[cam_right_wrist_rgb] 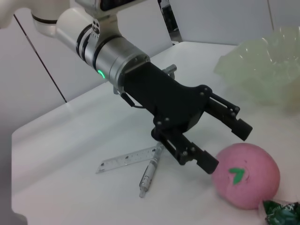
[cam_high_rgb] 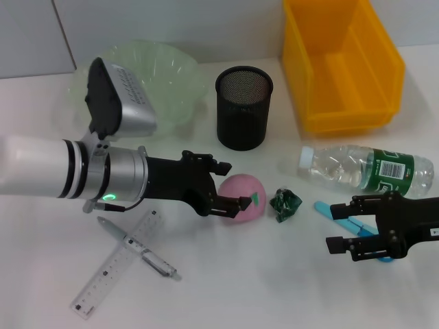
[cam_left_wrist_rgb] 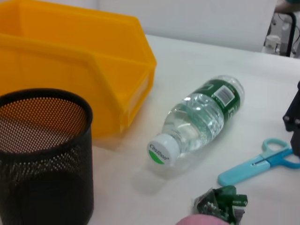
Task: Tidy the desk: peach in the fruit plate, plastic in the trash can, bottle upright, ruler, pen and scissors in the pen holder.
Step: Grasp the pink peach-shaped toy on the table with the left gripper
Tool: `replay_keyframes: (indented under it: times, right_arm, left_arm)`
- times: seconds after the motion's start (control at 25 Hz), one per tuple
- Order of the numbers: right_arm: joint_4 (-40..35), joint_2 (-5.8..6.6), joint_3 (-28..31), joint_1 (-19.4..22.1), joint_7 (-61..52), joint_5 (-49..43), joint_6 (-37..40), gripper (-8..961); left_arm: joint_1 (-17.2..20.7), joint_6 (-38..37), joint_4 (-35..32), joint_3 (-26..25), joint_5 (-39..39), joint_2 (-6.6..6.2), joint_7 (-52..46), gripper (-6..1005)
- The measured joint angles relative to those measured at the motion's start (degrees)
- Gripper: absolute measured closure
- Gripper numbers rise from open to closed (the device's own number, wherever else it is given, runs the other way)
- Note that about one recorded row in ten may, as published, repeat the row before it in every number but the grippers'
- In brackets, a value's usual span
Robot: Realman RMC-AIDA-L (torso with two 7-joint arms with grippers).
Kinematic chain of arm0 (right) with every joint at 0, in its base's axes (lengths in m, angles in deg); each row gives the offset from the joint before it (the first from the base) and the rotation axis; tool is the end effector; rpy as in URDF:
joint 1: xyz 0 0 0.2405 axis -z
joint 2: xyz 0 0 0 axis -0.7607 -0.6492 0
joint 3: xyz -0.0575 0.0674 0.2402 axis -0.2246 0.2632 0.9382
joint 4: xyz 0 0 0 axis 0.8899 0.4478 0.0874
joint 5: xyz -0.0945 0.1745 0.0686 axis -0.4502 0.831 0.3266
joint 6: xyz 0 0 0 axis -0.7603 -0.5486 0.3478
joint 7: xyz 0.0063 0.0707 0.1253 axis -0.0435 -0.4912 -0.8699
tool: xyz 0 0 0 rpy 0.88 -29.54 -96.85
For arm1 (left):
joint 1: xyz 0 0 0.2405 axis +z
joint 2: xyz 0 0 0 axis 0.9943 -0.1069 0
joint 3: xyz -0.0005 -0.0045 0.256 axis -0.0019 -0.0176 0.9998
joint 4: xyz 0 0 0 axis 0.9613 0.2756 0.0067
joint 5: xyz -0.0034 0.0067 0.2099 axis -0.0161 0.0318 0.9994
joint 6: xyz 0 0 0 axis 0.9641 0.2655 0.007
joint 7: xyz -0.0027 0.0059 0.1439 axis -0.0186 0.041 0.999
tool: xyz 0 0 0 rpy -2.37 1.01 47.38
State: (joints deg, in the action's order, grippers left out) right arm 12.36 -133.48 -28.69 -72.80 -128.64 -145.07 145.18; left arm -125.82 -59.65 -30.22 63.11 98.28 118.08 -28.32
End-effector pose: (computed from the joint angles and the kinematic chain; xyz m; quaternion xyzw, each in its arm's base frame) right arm 0.3095 0.2834 0.0298 -0.9465 0.2583 0.1796 0.0719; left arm -0.1849 0.3677 -0.1008 -0.9848 -0.1216 -0.0903 0.0847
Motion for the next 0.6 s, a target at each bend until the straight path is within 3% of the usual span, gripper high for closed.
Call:
replay_keyframes:
  times: [0.6]
  right_arm:
    - [-0.01, -0.22, 0.00, -0.81, -0.12, -0.05, -0.15, 204]
  left_arm:
    - [-0.55, 4.37, 1.60, 5.05, -0.64, 0.08, -2.01, 241]
